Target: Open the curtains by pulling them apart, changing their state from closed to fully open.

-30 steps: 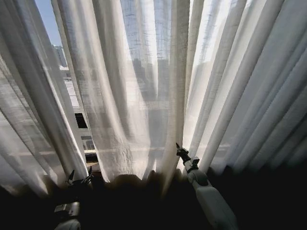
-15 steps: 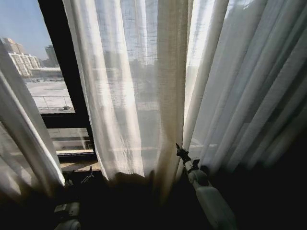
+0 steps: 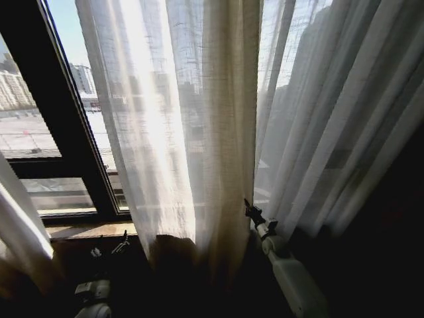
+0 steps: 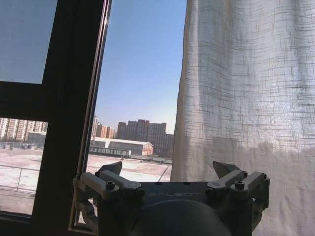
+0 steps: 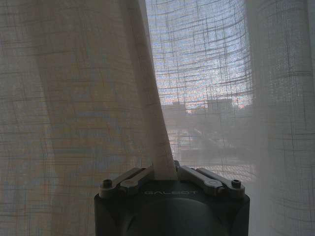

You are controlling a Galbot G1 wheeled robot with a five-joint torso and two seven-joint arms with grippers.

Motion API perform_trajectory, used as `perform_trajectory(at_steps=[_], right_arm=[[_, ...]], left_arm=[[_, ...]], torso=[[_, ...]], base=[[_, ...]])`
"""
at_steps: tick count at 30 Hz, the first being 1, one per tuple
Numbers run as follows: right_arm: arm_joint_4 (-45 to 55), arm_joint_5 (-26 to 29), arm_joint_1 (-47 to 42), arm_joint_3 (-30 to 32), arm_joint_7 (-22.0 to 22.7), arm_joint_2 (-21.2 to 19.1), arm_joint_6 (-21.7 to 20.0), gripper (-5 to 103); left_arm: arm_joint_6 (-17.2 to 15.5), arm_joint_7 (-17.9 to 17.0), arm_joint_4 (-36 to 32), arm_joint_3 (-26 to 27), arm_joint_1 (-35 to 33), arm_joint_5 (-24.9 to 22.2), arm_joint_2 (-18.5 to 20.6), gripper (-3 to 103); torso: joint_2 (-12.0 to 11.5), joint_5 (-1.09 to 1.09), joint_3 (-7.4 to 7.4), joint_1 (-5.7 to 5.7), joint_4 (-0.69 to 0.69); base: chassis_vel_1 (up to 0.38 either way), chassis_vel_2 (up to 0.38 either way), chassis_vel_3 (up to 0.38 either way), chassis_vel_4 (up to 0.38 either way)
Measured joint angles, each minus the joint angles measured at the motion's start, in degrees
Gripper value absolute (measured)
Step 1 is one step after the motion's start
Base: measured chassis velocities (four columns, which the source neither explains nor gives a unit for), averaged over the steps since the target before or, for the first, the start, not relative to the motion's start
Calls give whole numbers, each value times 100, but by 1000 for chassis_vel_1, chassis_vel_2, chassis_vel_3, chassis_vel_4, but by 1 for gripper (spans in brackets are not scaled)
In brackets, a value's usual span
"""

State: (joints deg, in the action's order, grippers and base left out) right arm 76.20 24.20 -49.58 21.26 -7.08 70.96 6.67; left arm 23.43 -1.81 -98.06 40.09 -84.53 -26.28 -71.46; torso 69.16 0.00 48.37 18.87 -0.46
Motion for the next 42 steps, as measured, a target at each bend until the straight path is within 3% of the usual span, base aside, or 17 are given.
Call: perform_trajectory(at_steps=[31, 42], right_arm=[[-23, 74, -47, 49, -102, -34, 137, 0], [-78, -177, 72, -65, 290, -15, 196, 0]], left_arm=[[0, 0, 0, 0, 0, 0, 0, 100], [0, 5, -1, -2, 0, 0, -1, 100]], torso=[[-1, -3, 1, 1, 0], [-1, 2, 1, 0, -3]], base=[[-346, -356, 350, 353], [-237, -230, 236, 229]])
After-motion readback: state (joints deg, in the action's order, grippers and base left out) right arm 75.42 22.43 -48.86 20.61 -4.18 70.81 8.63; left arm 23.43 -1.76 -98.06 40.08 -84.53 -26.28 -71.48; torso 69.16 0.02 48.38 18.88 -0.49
